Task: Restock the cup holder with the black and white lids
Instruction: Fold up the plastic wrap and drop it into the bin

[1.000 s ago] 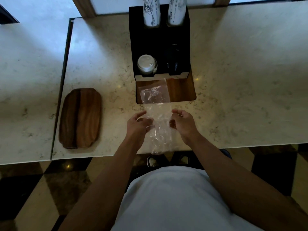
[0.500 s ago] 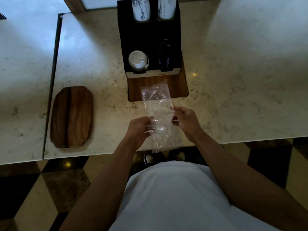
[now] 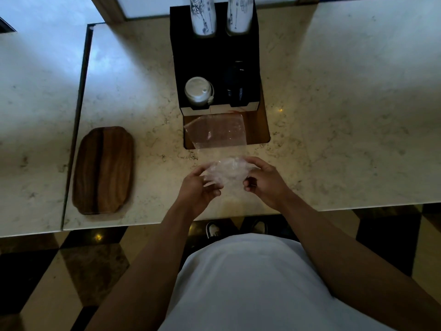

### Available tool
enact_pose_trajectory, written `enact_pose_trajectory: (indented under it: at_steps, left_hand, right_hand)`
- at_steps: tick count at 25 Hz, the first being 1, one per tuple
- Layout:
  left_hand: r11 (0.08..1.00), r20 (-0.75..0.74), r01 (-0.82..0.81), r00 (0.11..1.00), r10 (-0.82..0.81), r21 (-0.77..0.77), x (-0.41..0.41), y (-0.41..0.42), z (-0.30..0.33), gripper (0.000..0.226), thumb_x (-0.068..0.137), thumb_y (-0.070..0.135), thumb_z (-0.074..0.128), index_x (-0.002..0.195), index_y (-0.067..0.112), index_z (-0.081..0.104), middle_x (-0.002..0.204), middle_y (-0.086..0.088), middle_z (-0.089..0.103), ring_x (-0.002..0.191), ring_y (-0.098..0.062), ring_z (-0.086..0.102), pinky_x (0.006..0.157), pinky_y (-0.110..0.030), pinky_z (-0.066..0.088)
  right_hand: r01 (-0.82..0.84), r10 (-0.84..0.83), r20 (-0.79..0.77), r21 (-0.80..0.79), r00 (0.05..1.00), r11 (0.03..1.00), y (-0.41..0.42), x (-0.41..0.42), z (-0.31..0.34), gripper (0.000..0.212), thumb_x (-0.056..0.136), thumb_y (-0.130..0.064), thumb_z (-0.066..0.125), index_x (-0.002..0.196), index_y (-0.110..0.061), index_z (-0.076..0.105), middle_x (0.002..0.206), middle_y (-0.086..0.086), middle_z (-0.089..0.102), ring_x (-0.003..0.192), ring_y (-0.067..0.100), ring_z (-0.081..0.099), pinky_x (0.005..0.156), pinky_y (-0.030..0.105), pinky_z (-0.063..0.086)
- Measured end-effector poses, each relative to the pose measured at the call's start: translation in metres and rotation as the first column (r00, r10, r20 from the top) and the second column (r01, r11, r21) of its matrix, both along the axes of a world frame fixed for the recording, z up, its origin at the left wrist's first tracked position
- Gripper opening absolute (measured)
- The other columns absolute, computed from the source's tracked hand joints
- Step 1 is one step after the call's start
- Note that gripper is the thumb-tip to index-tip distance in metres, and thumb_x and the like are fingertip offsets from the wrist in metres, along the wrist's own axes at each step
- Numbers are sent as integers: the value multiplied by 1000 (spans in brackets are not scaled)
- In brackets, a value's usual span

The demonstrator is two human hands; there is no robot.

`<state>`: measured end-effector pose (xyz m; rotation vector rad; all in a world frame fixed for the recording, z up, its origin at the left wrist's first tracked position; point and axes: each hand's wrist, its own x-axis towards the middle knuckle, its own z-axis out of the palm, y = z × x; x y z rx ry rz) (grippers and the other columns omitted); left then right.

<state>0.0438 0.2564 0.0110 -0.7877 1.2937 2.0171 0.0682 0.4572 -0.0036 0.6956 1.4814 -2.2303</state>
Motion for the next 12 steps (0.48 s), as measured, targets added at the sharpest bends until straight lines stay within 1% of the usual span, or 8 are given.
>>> enact_pose_trajectory:
  at_steps: [1,3,5,6,7,9,10,12]
  left_hand:
    - [998,29,-28,999,27,51,0,1,1,35,94,-8,43,113,9,66,79,-14,68,61,-23,65,49,-29,52]
    - [982,99,-98,992,82,164,1,2,1,26,95,-9,44,104,6,62,84,-16,69,65,-23,69,53,-26,57]
    - [944,178,-163,977,115,287,2,2,1,32,94,-12,36,109,2,60,90,-22,72,77,-30,74,61,-29,62]
    - [934,178,-144,980,89,327,3,2,0,38,91,-15,33,114,0,60,100,-26,70,86,-35,75,66,-33,63]
    - [940,135,-76,990,32,332,4,2,1,43,88,-15,35,120,1,59,114,-29,65,98,-39,72,72,-38,63]
    - [957,-46,170,985,-164,234,6,1,0,50,90,-4,55,136,15,55,136,-23,54,116,-41,65,88,-51,58]
    - [948,-118,279,958,-263,153,8,1,-1,60,87,1,66,141,24,51,140,-17,53,118,-38,64,93,-54,56]
    - [918,-192,396,899,-394,-25,10,1,-2,77,77,8,82,141,34,46,138,-8,57,117,-28,66,97,-50,55]
  right_hand:
    - [27,-26,24,-55,999,998,-2,0,-1,38,92,1,52,109,-24,75,72,12,59,57,18,54,54,32,46]
    - [114,-102,94,-138,990,984,-4,-2,-3,34,92,2,51,110,-17,72,70,11,55,54,18,50,54,34,46]
    - [212,-189,162,-140,969,967,-5,-6,-1,24,93,-1,48,105,-9,68,69,11,52,49,16,47,52,34,47]
    - [250,-224,190,-123,956,960,-5,-7,1,19,94,-4,48,99,-7,65,68,10,51,48,16,47,51,33,47]
    - [273,-247,218,-98,944,957,-5,-8,3,15,94,-6,48,94,-6,63,66,9,50,47,15,47,50,33,48]
    - [264,-252,279,-8,927,964,-3,-7,5,15,92,-7,48,83,-5,59,60,8,49,46,16,49,48,31,48]
    - [231,-232,308,42,922,972,-2,-6,7,17,91,-6,48,79,-6,59,58,7,49,46,16,49,48,29,47]
    - [148,-183,352,123,918,981,-2,-4,9,21,89,-7,49,74,-8,64,55,4,51,46,15,49,47,26,46]
